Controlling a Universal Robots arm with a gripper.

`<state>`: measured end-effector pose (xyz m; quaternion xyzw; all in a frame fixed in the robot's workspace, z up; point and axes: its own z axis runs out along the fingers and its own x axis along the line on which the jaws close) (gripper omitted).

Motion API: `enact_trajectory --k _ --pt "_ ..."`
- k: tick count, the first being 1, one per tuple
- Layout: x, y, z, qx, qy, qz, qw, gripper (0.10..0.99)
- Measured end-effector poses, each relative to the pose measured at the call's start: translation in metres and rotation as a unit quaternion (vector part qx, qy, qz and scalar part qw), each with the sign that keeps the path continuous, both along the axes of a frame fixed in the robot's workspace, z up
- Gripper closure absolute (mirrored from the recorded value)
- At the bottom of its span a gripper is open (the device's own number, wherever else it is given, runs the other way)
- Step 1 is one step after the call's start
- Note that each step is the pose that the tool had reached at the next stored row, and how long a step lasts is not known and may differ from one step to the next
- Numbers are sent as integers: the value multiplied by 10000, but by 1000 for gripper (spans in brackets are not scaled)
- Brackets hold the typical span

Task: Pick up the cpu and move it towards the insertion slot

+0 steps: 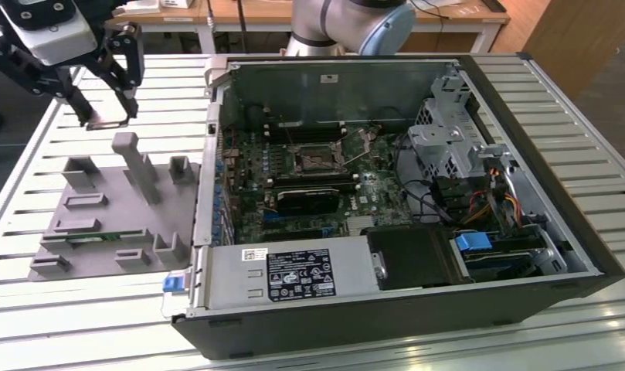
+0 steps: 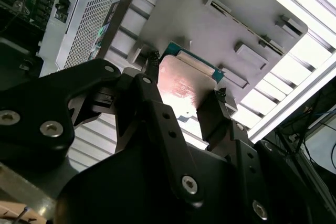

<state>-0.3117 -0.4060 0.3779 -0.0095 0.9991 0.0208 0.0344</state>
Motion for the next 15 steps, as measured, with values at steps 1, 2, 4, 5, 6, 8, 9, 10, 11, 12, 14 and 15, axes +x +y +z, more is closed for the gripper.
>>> enact_trajectory --k 1,2,4,5,6,8,9,10,11,12,14,15 --pt "22 0 0 0 1 0 10000 549" --pt "45 0 0 0 3 0 10000 549" --pt "89 0 0 0 6 0 10000 549" --pt "113 0 0 0 7 0 10000 549" --pt "136 0 0 0 9 1 10000 549" --pt "188 0 0 0 12 0 10000 549" --pt "215 0 0 0 13 1 10000 549" --pt "243 0 0 0 15 0 10000 549" --pt "272 0 0 0 16 0 10000 549" --pt "300 0 0 0 17 0 10000 549" --pt "359 0 0 0 20 0 10000 549" --pt "391 0 0 0 22 1 10000 549"
